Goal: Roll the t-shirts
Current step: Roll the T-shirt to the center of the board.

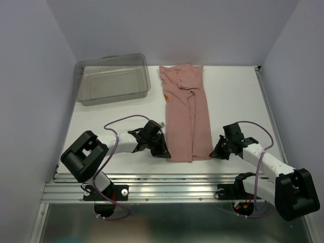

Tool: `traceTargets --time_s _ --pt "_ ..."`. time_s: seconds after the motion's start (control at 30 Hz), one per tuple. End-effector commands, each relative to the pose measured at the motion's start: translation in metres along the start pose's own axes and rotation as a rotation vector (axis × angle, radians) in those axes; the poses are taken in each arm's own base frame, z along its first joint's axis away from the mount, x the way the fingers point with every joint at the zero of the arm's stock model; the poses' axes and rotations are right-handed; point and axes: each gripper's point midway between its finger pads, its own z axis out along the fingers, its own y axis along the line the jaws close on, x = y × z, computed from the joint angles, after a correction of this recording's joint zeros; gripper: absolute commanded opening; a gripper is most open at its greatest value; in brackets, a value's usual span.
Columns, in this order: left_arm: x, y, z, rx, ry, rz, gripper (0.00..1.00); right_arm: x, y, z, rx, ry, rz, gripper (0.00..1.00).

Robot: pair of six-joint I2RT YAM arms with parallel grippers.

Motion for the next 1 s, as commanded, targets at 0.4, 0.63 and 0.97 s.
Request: traceTargets --time_s 0.4,0.63,0.97 --pt "0.035 -0.007 -0.032 0.005 0.06 -0.008 0.0 0.004 0.017 -0.026 -0.073 -0.003 -0.046 0.01" --pt "0.014 -0.03 -0.035 0.028 -0.012 -0.017 0.0 -0.008 0.026 -0.037 -0.079 -0.046 -0.063 0.01" --pt "-0.034 -0.072 -0.039 0.06 -0.132 -0.049 0.0 -0.063 0.056 -0.055 -0.065 -0.206 -0.102 0.01"
